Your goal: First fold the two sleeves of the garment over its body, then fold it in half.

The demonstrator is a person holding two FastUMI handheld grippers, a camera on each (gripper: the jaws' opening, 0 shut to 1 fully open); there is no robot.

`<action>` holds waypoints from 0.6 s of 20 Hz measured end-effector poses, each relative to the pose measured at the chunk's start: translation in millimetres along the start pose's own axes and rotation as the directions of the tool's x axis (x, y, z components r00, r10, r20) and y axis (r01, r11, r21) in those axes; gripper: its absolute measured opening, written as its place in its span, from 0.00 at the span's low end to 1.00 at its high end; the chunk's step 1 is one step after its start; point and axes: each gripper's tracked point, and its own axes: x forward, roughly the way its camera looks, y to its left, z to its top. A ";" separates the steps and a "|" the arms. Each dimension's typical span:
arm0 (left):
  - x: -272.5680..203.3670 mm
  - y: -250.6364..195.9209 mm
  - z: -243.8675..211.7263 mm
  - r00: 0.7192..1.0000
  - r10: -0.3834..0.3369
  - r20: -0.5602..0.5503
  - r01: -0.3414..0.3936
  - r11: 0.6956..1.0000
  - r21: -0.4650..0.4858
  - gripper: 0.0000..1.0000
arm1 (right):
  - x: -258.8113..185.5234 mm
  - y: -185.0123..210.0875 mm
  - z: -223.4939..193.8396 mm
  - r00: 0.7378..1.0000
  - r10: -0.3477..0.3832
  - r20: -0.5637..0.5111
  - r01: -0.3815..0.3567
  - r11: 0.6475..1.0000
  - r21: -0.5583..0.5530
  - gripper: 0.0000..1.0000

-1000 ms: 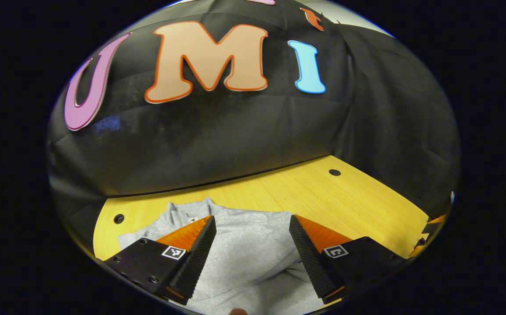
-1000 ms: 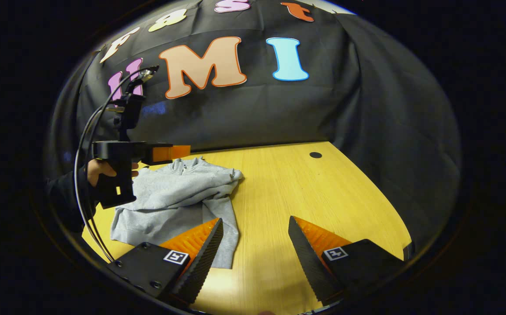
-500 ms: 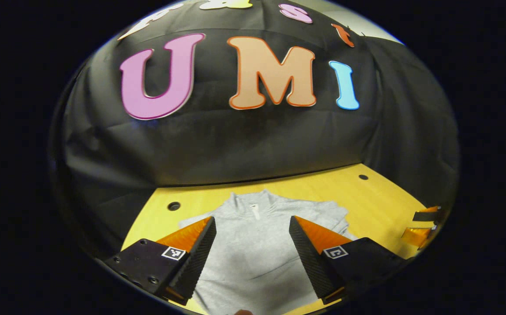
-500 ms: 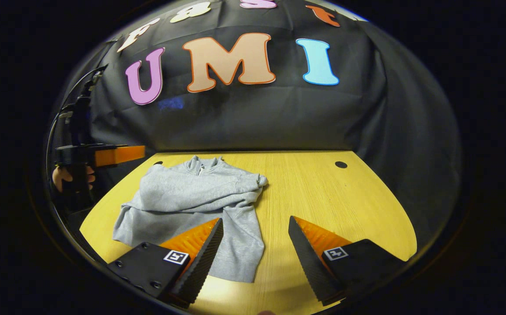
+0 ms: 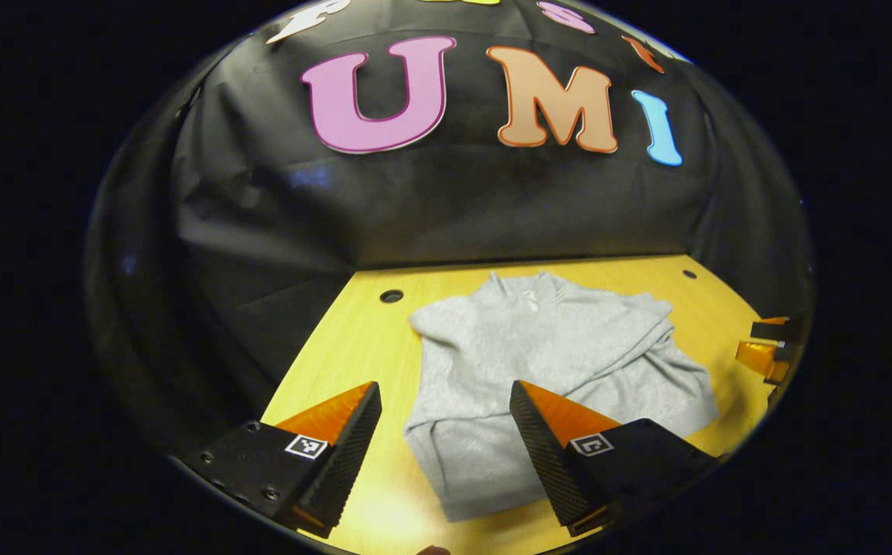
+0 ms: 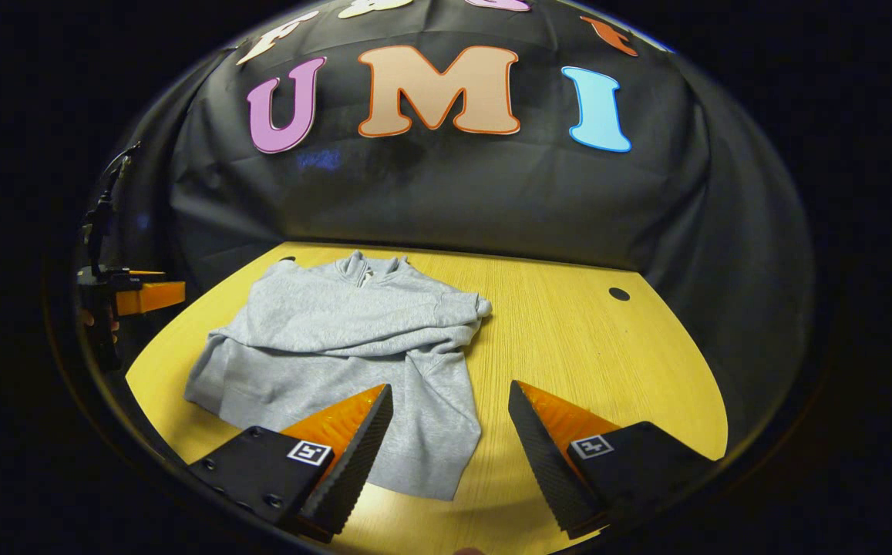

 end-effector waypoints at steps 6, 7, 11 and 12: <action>0.2 -12.6 -70.0 0.989 -0.068 -0.131 0.062 0.997 -0.054 0.98 | 10.1 13.2 -39.1 0.995 -0.001 -0.096 -0.001 1.000 -0.015 0.92; 1.0 -14.1 -80.5 0.985 -0.076 -0.152 0.067 0.996 -0.058 0.98 | 10.5 13.7 -46.6 0.994 -0.007 -0.113 0.004 1.000 -0.028 0.92; 9.0 -14.9 -111.8 0.973 -0.069 -0.221 0.050 0.995 -0.091 0.98 | 11.9 16.3 -79.8 0.980 -0.018 -0.199 0.012 1.000 -0.028 0.97; 9.9 -15.1 -119.8 0.969 -0.064 -0.240 0.042 0.994 -0.099 0.99 | 12.9 17.7 -86.7 0.976 -0.019 -0.217 0.015 1.000 -0.021 0.97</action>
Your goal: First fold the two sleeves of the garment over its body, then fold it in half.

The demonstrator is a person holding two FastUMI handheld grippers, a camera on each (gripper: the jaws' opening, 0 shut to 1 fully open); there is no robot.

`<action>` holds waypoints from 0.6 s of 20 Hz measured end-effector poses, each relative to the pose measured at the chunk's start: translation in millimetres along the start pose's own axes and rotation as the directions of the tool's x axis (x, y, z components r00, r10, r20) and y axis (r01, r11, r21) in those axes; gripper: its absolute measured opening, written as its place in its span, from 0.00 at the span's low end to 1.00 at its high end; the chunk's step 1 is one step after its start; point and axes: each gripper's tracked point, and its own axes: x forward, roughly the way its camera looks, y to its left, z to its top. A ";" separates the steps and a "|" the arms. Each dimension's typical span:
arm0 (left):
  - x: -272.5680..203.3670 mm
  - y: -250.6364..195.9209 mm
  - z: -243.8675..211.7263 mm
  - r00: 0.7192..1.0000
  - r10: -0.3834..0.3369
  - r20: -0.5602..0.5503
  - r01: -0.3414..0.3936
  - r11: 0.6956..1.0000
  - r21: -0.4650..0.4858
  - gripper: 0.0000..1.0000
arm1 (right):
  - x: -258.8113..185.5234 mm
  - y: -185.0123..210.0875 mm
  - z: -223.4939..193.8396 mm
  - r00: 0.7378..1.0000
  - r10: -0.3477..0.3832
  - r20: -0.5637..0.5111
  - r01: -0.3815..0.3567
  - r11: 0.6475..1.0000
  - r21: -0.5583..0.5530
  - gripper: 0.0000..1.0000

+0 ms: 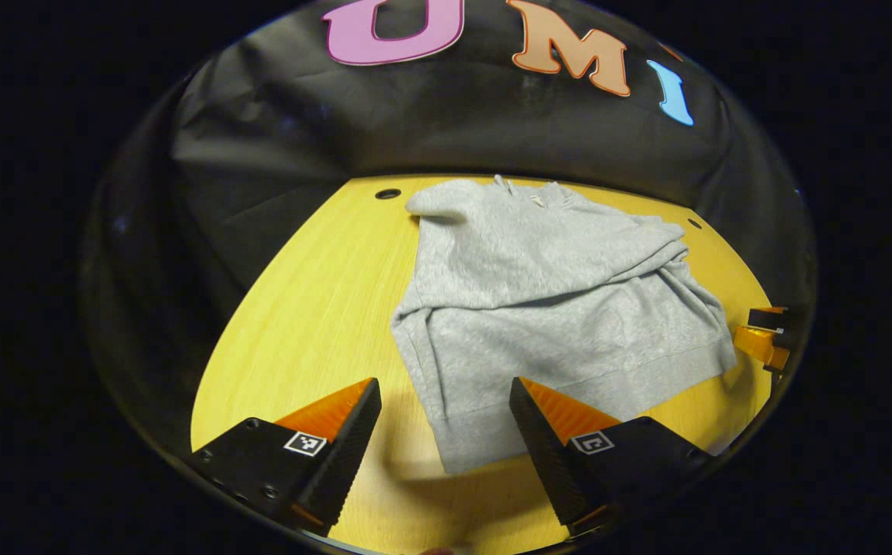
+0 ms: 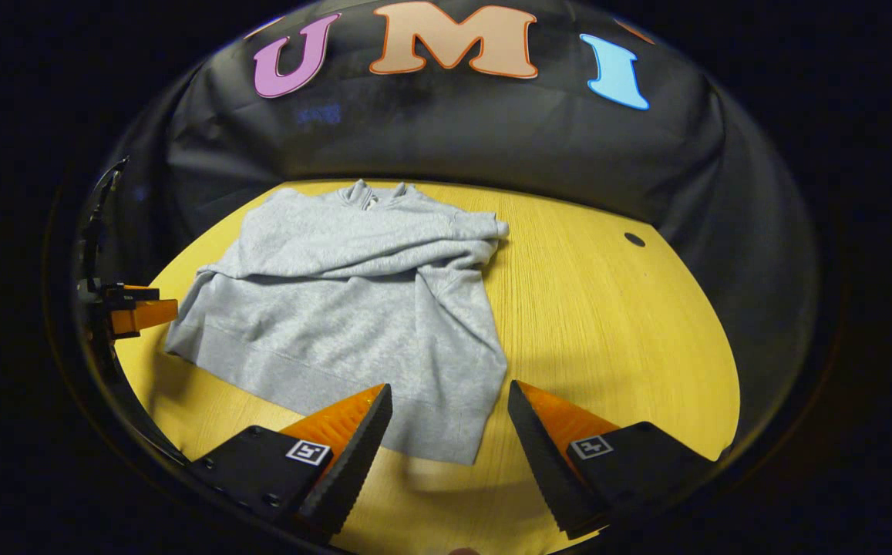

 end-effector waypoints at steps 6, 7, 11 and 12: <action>14.1 -3.9 -19.2 0.999 -0.002 -0.051 0.001 1.000 -0.013 0.98 | 13.5 -0.7 -28.5 0.996 -0.006 -0.087 0.008 1.000 0.026 0.94; 15.7 -5.3 -20.2 0.998 -0.004 -0.056 0.003 1.000 -0.016 0.98 | 14.8 -1.3 -32.4 0.995 -0.008 -0.098 0.011 1.000 0.027 0.94; 17.1 -8.3 -20.8 0.999 -0.016 -0.052 0.014 0.999 -0.030 0.95 | 16.1 0.5 -37.2 0.992 0.002 -0.125 0.005 0.998 0.057 0.92; 16.8 -8.2 -21.2 0.999 -0.016 -0.051 0.014 0.999 -0.030 0.95 | 16.7 1.2 -37.9 0.992 0.007 -0.129 0.002 0.998 0.068 0.96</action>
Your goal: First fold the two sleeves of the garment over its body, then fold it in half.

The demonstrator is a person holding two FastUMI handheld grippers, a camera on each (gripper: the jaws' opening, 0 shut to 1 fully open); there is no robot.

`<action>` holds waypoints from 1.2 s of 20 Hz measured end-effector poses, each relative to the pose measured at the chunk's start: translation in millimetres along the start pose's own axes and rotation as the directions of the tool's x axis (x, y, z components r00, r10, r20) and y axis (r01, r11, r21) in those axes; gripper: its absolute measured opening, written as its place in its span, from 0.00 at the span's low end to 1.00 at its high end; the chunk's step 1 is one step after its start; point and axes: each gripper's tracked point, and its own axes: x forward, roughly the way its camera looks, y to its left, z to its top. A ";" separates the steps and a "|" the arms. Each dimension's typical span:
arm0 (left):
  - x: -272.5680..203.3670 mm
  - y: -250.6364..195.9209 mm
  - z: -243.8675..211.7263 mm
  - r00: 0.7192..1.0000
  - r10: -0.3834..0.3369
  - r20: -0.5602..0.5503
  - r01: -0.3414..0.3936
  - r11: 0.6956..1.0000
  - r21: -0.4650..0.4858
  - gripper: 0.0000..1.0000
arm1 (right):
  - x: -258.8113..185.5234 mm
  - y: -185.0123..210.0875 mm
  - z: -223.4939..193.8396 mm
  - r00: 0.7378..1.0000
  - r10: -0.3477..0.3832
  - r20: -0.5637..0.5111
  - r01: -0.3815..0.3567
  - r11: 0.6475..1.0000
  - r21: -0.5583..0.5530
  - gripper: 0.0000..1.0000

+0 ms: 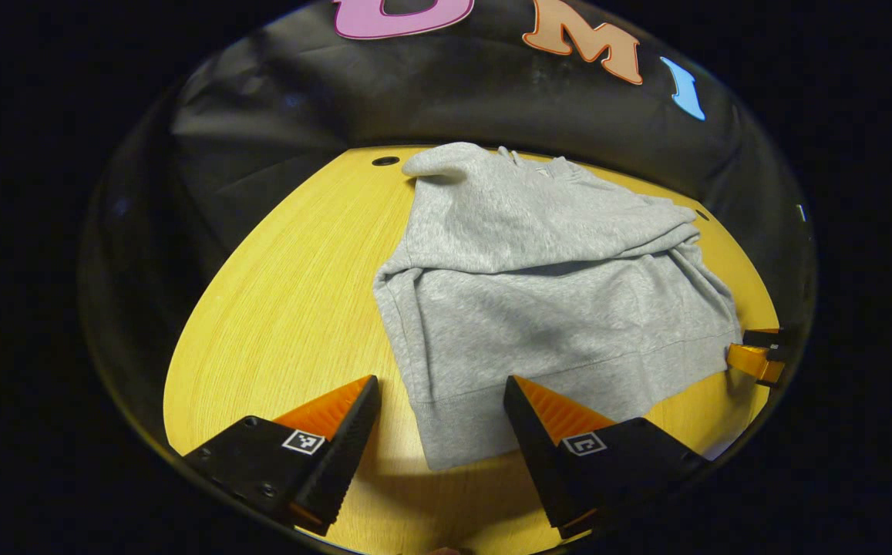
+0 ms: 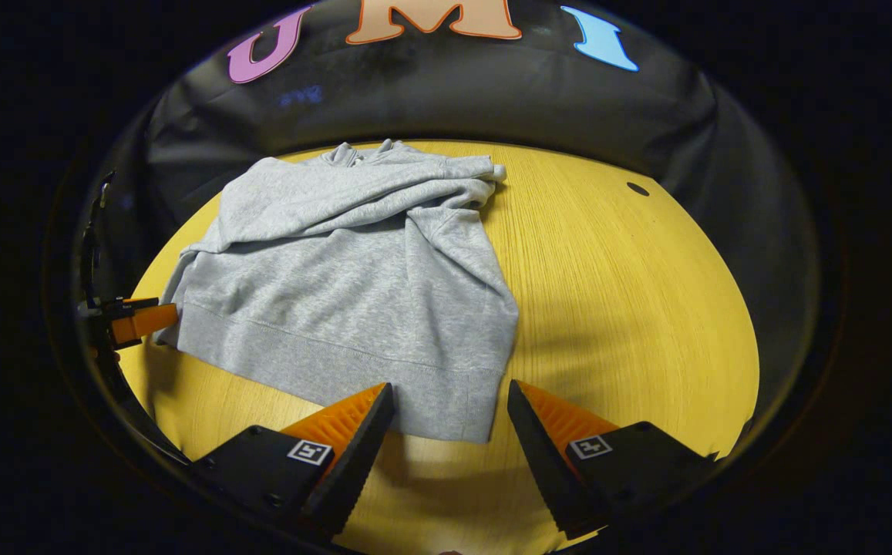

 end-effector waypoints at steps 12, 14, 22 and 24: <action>4.5 -15.8 5.9 0.998 -0.041 0.057 0.042 0.999 -0.023 0.21 | 2.1 25.2 -4.0 0.995 0.066 -0.080 -0.064 0.998 0.030 0.17; 3.9 -17.7 4.8 0.998 -0.048 0.052 0.048 0.999 -0.013 0.11 | 0.7 25.0 -1.6 0.994 0.077 -0.080 -0.073 0.996 0.060 0.11; -5.1 -20.7 -0.9 0.995 -0.089 -0.045 0.087 0.996 -0.034 0.00 | -3.4 24.5 2.9 0.994 0.087 -0.073 -0.077 0.988 0.138 0.03; -7.7 -22.5 -5.9 0.993 -0.104 -0.061 0.103 0.994 -0.027 0.00 | -6.1 21.8 4.1 0.993 0.091 -0.078 -0.079 0.987 0.143 0.04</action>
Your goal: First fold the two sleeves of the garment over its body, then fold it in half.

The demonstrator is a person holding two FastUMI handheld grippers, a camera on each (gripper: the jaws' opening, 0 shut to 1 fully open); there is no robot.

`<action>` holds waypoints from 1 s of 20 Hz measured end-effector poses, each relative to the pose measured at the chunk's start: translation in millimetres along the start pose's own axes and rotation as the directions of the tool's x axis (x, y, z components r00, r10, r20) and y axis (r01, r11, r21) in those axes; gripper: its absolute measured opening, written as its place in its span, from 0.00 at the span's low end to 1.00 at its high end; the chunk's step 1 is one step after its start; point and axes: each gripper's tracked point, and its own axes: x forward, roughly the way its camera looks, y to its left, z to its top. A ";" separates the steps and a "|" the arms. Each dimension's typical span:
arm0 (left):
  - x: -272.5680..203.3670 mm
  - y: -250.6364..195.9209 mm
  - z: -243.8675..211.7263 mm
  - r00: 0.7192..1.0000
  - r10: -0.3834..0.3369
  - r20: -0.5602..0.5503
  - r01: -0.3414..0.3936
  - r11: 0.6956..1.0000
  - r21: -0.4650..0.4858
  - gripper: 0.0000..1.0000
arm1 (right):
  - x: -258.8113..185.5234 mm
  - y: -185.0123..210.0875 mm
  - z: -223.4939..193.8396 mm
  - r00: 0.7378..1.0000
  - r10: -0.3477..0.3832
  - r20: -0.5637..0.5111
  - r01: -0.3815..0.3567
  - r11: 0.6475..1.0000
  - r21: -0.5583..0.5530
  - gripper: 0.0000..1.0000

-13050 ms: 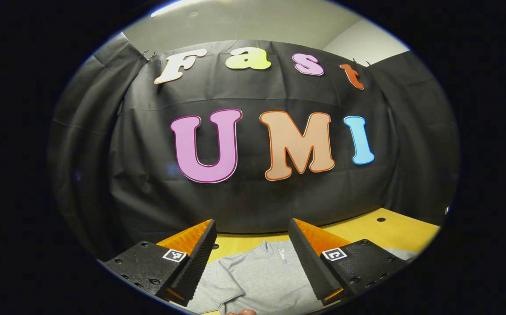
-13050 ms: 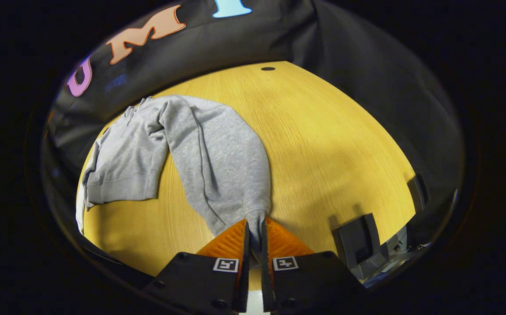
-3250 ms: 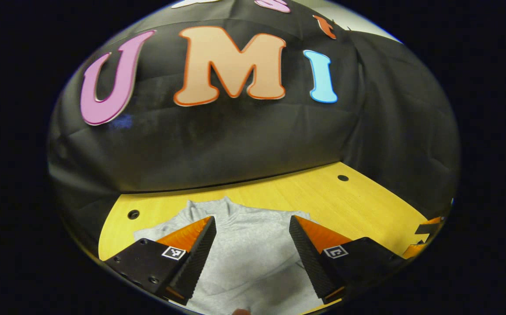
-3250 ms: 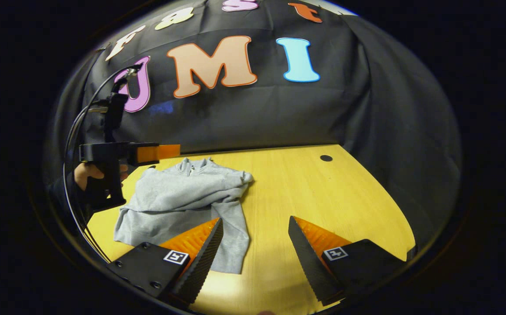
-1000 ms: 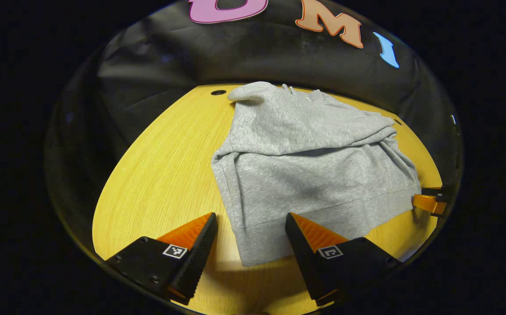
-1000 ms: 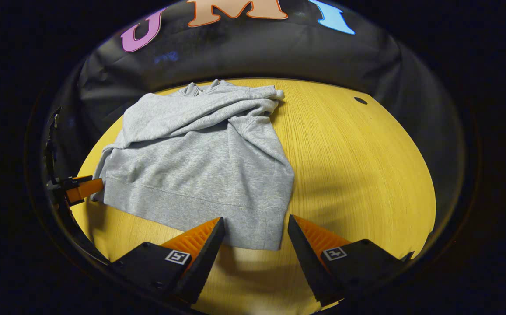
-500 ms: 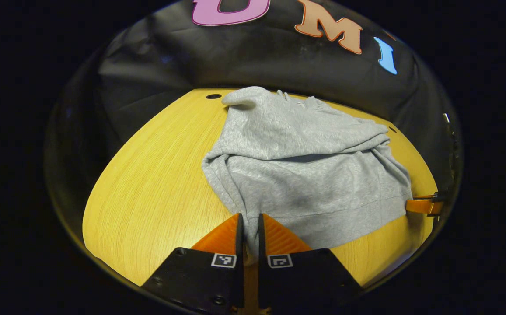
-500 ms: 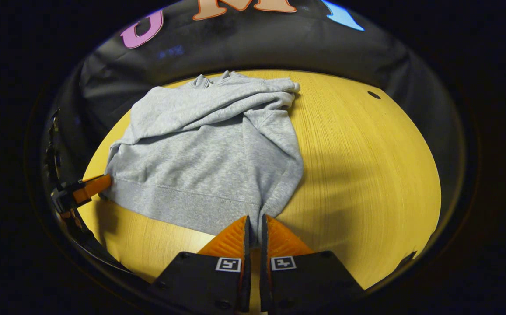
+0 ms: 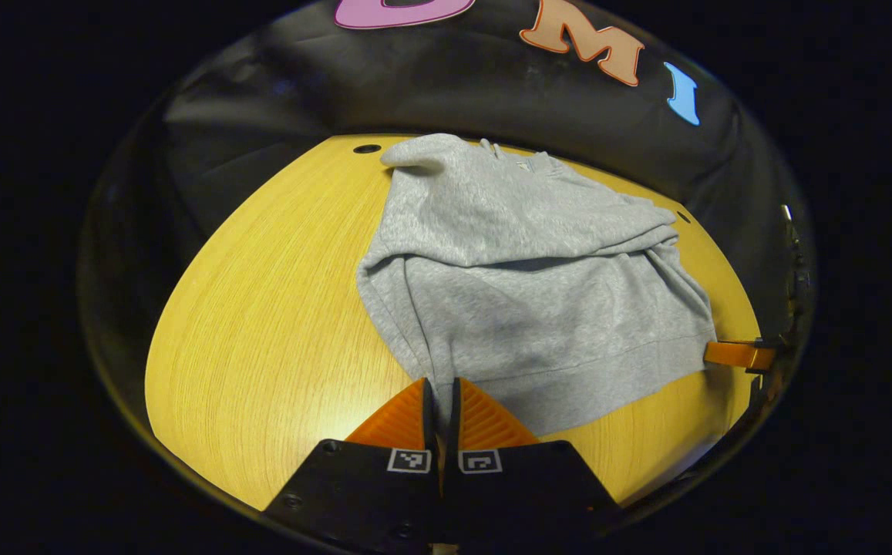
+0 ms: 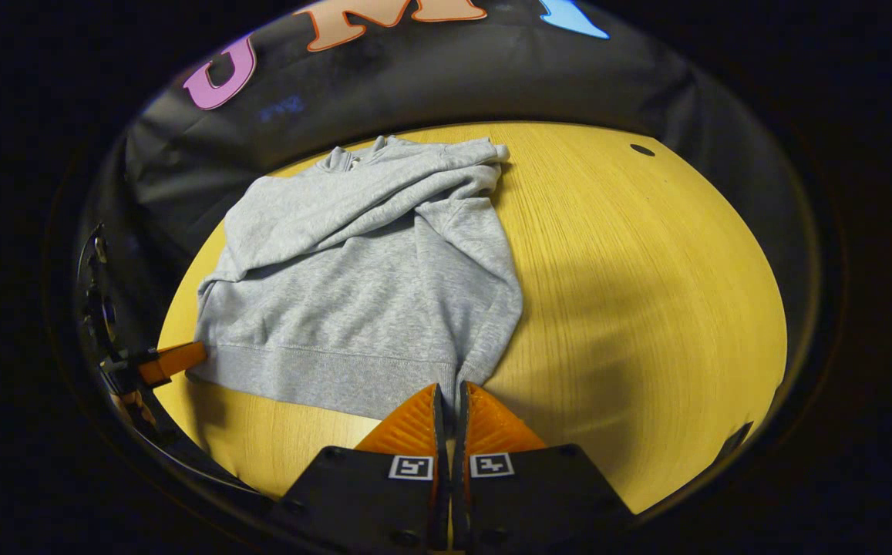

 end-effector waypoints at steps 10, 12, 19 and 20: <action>-2.8 0.6 13.7 0.999 -0.030 -0.045 0.030 0.999 -0.013 0.00 | -15.1 8.3 17.5 0.996 0.083 0.014 -0.083 0.996 0.043 0.03; -8.4 -1.6 24.8 0.999 -0.043 -0.023 0.042 0.998 -0.046 0.00 | -25.3 14.6 33.7 0.992 0.119 0.042 -0.123 0.989 0.082 0.03; -23.2 -4.8 79.1 0.995 -0.074 0.059 0.079 0.993 -0.090 0.00 | -45.3 30.8 94.2 0.968 0.217 0.123 -0.238 0.952 0.192 0.03; -24.4 -5.6 84.6 0.995 -0.082 0.063 0.087 0.991 -0.098 0.00 | -47.3 32.2 100.4 0.964 0.230 0.129 -0.254 0.944 0.210 0.00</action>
